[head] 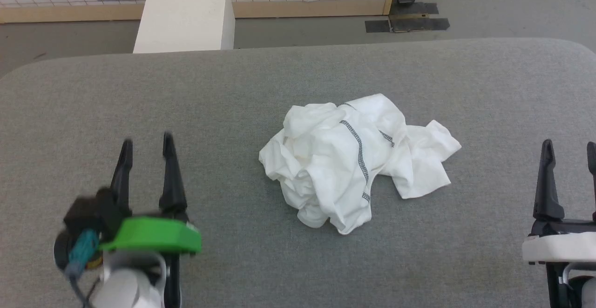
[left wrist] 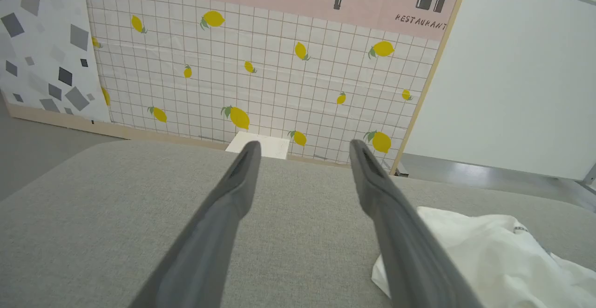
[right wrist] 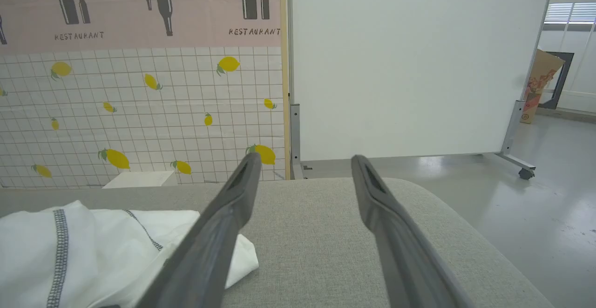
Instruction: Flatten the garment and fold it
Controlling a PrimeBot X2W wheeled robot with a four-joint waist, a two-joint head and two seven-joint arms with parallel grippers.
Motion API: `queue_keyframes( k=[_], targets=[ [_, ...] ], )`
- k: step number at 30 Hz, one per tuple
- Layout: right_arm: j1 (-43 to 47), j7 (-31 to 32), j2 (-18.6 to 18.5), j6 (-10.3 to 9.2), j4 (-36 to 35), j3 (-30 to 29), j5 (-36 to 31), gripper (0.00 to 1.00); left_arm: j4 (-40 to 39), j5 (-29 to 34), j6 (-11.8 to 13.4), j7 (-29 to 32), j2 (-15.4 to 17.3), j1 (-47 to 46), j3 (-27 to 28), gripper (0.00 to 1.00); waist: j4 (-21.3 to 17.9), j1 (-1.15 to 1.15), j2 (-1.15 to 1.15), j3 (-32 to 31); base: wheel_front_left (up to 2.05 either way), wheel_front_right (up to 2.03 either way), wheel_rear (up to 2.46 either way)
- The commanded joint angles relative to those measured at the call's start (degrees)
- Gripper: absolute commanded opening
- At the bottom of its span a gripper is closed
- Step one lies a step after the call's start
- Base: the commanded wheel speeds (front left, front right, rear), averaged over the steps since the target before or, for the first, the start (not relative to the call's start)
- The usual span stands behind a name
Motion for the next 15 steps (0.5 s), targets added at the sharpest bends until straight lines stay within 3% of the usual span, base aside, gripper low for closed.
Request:
queue_keyframes(
  k=[1,4,7,15],
  targets=[
    [0.77,-0.34,0.03,-0.10,0.17,0.17,0.32,1.00,-1.57,0.89,0.83,-0.91,-0.58,3.35,0.75,1.00,0.10,0.00,0.00,0.22,0.00,0.00,0.00],
    [1.40,-0.34,0.03,-0.10,0.22,0.20,0.46,1.00,-4.79,2.83,1.16,-1.64,-2.12,8.94,2.79,1.00,0.50,0.00,0.00,0.60,0.00,0.00,0.00],
    [1.61,-0.33,0.03,-0.10,0.39,0.25,0.41,1.00,-7.75,6.23,-0.14,-1.70,-4.63,12.13,4.86,1.00,1.16,0.00,0.00,0.84,0.00,0.00,0.00],
    [-0.69,4.55,0.00,-0.10,-0.35,2.81,2.37,1.00,-5.82,10.95,-7.64,-1.72,-10.86,12.95,7.75,1.00,3.66,0.00,0.00,2.43,0.00,0.00,0.00]
  ],
)
